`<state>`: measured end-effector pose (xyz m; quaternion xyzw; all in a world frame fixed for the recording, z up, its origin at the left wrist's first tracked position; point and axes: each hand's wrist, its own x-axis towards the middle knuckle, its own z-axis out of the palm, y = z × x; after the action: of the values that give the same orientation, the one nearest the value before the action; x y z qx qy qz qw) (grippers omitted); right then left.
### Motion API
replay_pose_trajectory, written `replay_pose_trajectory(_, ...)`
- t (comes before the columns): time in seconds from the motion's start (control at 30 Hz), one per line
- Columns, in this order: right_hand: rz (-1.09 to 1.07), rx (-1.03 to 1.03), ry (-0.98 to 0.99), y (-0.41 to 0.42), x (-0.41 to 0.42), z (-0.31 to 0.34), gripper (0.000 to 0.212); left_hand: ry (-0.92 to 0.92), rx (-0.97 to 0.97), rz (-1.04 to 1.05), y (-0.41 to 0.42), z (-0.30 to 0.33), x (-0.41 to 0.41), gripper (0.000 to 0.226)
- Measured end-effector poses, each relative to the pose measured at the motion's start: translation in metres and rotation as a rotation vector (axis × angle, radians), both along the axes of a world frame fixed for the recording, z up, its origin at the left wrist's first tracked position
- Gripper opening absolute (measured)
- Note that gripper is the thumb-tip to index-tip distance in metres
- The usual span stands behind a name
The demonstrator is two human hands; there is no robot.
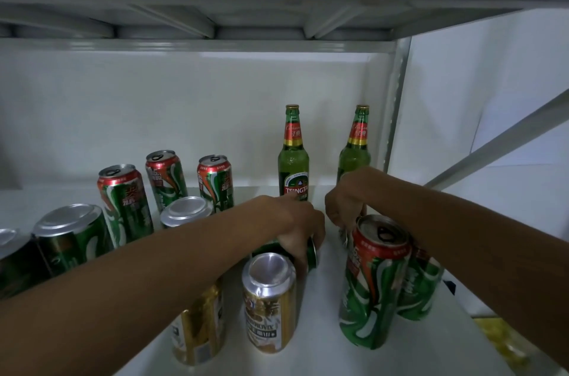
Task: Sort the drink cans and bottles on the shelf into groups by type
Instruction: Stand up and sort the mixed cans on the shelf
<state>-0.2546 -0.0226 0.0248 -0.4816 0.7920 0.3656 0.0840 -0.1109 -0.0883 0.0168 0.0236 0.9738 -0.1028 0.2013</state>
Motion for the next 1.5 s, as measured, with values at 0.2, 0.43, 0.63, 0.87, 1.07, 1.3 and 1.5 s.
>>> replay_pose_trajectory(0.2, -0.004, 0.070, 0.011, -0.002, -0.002, -0.005, 0.015, 0.089, 0.201, 0.053, -0.010, 0.017, 0.015, 0.054)
replay_pose_trajectory(0.43, -0.227, 0.104, -0.166, -0.008, 0.012, 0.013, 0.055, 0.133, 0.157, 0.014, -0.018, 0.041, 0.038, 0.078)
replay_pose_trajectory(0.63, -0.168, 0.089, -0.241, -0.006, 0.014, 0.033, 0.053, 0.155, 0.143, -0.024, -0.019, 0.046, 0.047, 0.054)
replay_pose_trajectory(0.87, -0.218, -0.269, -0.411, 0.019, 0.011, 0.053, 0.058, 0.232, 0.205, 0.030, -0.026, 0.046, 0.054, 0.065)
replay_pose_trajectory(1.07, -0.182, -0.322, -0.490, 0.025, 0.030, 0.053, 0.053, 0.202, 0.219, 0.073, -0.028, 0.041, 0.055, 0.068)
replay_pose_trajectory(1.3, -0.248, -0.266, -0.487, 0.023, 0.037, 0.053, 0.059, 0.150, 0.230, 0.135, -0.027, 0.044, 0.053, 0.077)
replay_pose_trajectory(1.5, -0.324, -0.261, -0.546, 0.013, 0.034, 0.057, 0.052, 0.051, 0.281, 0.219, -0.038, 0.065, 0.053, 0.086)
